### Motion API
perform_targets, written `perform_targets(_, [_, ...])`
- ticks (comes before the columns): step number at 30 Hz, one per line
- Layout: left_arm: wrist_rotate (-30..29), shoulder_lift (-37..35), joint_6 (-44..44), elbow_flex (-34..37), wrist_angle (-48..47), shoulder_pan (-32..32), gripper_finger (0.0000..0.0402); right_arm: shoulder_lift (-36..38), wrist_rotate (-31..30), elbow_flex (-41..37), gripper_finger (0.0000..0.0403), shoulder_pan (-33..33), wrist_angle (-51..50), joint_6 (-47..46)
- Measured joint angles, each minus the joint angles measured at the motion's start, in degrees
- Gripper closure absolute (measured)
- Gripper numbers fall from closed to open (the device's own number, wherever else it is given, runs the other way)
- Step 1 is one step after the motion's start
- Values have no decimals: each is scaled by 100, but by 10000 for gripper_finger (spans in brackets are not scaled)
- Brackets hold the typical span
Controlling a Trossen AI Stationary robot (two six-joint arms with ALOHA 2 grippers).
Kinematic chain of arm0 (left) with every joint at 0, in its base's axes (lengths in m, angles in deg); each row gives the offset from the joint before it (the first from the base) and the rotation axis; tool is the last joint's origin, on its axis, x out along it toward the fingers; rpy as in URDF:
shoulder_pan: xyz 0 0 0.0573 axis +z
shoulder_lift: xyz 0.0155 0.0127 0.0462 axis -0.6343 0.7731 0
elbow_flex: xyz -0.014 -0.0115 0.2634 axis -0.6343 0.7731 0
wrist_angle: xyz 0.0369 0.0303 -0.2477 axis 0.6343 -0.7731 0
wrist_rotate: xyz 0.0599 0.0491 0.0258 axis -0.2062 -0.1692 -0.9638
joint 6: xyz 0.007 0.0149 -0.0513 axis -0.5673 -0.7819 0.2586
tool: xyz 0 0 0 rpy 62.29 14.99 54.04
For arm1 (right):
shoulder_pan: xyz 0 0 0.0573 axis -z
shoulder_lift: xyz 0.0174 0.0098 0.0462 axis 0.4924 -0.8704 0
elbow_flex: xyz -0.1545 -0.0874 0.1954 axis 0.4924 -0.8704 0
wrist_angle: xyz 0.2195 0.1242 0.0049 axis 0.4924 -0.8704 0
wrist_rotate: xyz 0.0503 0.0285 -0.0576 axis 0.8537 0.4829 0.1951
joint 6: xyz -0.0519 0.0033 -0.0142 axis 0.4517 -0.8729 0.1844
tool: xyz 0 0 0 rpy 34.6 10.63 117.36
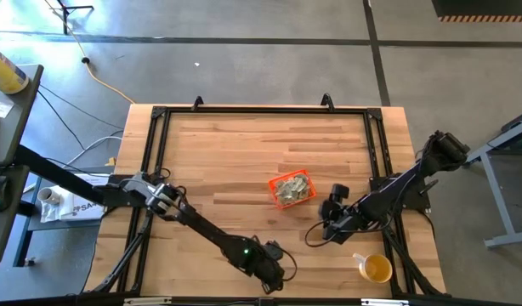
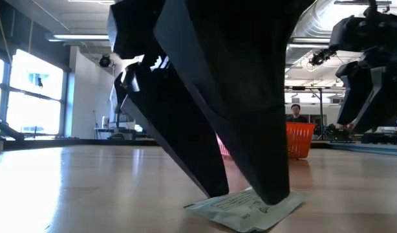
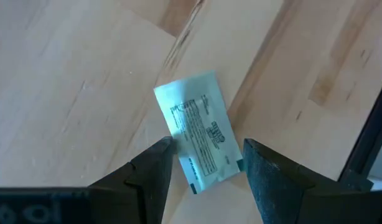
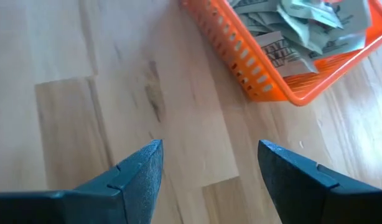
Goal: Pick and place Stevia / Truvia into bins
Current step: Put the white stevia packet into the orange bin
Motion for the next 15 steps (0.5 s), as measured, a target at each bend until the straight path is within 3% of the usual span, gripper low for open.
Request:
perform_targets(7, [-429,81,-118,-7,-338,6,186,0,13,0,151,123,41,-632])
perform_targets(15, [-1239,92,-649,17,-602,79,307,0,-582,2,151,126,44,-1629])
